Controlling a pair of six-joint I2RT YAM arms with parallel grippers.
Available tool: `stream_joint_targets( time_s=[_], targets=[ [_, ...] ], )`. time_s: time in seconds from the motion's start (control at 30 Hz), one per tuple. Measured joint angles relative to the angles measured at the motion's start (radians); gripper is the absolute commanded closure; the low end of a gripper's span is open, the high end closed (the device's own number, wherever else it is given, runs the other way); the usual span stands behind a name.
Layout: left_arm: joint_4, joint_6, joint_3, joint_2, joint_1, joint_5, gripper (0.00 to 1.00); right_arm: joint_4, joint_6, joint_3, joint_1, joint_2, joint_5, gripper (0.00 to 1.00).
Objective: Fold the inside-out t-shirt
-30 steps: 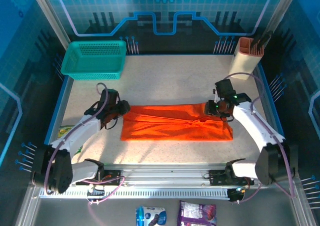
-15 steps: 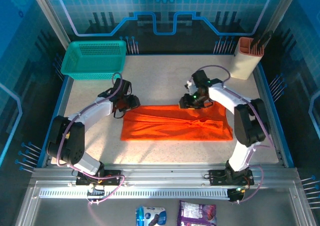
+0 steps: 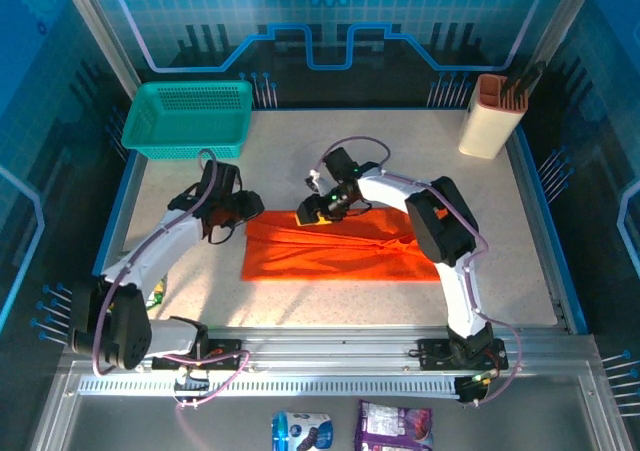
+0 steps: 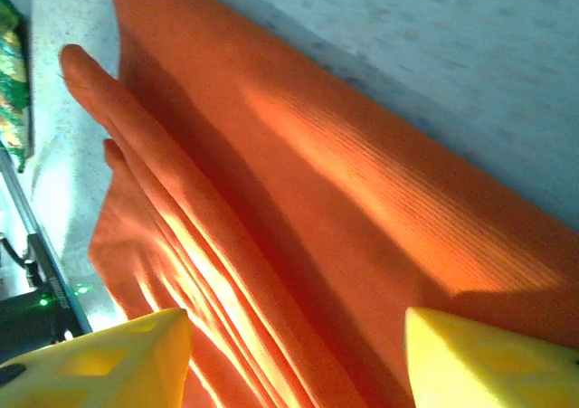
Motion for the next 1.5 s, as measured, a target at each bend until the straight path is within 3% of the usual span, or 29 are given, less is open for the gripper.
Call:
stream_joint_targets(
  time_s=[0.43, 0.7, 1.23, 1.5],
  targets=[
    [-0.095, 0.002, -0.015, -0.122, 0.013, -0.012, 0.60, 0.024, 0.037, 0.181, 0.087, 0.141, -0.098, 0.35],
    [-0.130, 0.003, -0.014, -0.151, 0.015, -0.019, 0.60, 0.024, 0.042, 0.183, 0.116, 0.148, -0.138, 0.35],
    [-0.149, 0.003, -0.014, -0.161, 0.015, -0.018, 0.59, 0.008, 0.061, 0.131, 0.240, 0.037, -0.159, 0.34],
    [-0.111, -0.019, -0.055, -0.120, 0.015, 0.034, 0.67, 0.004, 0.082, 0.051, 0.226, -0.023, -0.161, 0.35]
  ],
)
